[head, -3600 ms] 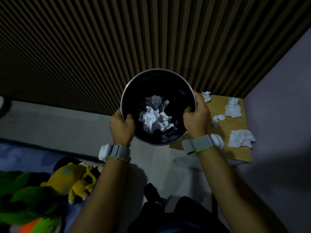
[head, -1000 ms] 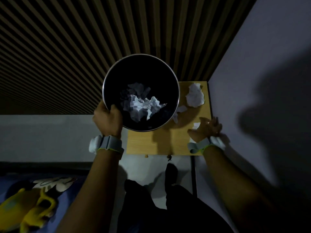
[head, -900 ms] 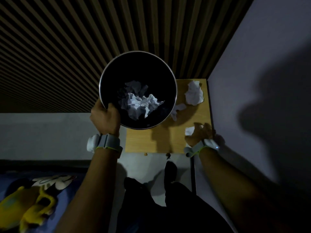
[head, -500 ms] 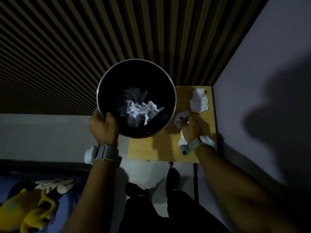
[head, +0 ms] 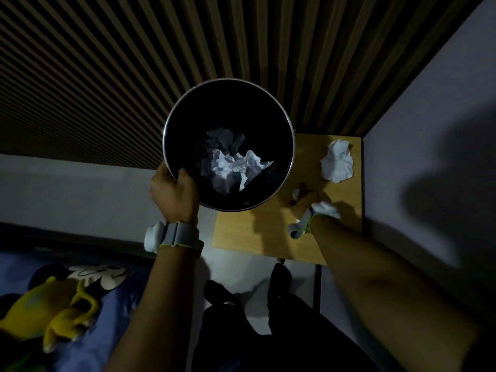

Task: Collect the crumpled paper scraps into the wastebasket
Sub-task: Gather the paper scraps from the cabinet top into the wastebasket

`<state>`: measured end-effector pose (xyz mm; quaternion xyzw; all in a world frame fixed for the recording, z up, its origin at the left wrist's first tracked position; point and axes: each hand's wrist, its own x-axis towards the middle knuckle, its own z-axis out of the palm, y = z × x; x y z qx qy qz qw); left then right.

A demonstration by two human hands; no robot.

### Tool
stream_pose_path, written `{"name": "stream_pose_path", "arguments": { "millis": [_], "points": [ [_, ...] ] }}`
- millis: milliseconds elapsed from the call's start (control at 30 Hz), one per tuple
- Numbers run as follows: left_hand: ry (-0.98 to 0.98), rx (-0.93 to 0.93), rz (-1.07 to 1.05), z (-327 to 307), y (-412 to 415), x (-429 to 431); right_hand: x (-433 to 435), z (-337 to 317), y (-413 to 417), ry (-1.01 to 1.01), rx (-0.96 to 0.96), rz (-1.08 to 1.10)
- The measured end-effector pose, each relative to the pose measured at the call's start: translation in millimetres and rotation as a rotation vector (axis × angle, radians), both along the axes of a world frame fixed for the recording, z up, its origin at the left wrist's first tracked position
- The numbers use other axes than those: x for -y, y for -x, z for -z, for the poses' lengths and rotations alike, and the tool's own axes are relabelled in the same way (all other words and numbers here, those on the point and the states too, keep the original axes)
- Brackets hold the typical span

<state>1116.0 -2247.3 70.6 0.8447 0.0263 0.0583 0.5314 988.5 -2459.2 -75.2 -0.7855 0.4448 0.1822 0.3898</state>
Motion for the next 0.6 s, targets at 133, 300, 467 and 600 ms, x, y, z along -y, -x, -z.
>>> {"name": "stream_pose_path", "arguments": {
  "millis": [133,300,467,600],
  "points": [
    [-0.016,0.001,0.004,2.2,2.8,-0.7,-11.5,-11.3,-0.7,0.038,0.138,0.120],
    [-0.016,-0.002,-0.013,0.1,2.1,-1.1,-11.0,-80.4,-29.5,0.341,0.700,0.520],
    [-0.010,-0.028,-0.035,1.2,0.5,0.7,4.4,-169.6,-47.3,0.489,1.174,0.691],
    [-0.018,-0.036,-0.029,0.5,0.9,6.1,-7.8,-214.5,-58.3,0.608,1.398,0.563]
  ]
}}
